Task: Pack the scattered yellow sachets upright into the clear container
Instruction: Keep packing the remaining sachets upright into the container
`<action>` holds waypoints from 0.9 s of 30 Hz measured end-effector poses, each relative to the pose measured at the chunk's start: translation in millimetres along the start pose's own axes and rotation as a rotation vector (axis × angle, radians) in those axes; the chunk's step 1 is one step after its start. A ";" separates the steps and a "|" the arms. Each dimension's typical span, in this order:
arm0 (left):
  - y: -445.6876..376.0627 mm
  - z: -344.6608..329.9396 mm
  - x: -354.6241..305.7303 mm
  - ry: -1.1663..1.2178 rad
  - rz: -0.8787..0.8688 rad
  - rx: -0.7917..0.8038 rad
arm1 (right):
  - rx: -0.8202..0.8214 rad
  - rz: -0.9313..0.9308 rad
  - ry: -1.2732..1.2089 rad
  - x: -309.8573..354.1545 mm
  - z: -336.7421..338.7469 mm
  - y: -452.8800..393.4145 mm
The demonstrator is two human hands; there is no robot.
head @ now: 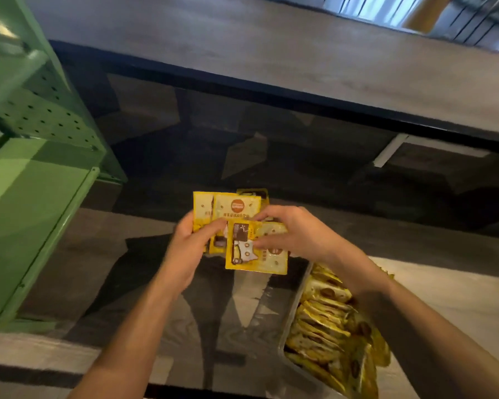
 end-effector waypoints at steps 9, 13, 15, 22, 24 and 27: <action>11.4 -57.2 -25.3 -0.014 -0.040 0.276 | -0.303 0.080 0.371 7.9 41.9 11.8; 10.8 -60.1 -20.3 -0.043 -0.029 0.316 | -0.346 0.107 0.286 -0.8 34.4 14.7; 9.7 -55.7 -14.3 -0.054 -0.009 0.280 | -0.387 0.081 0.120 -11.9 35.1 12.2; 4.3 -2.4 29.0 0.033 0.136 -0.031 | -0.444 -0.179 -0.136 -78.7 39.4 -35.6; 4.8 7.6 38.5 0.020 0.152 -0.065 | -0.348 -0.211 -0.010 -85.0 29.9 -59.5; 4.9 16.4 45.8 0.023 0.164 -0.102 | -0.251 -0.244 0.153 -82.2 23.8 -91.1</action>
Point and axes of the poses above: each hand's wrist, its own y-axis away from the middle knuckle, its own z-axis out of the back of the hand, x = y × z, the point moved 8 cm from there along -y, towards the middle knuckle, and after that the axes turned 7 degrees about -y, right-handed, at the moved point
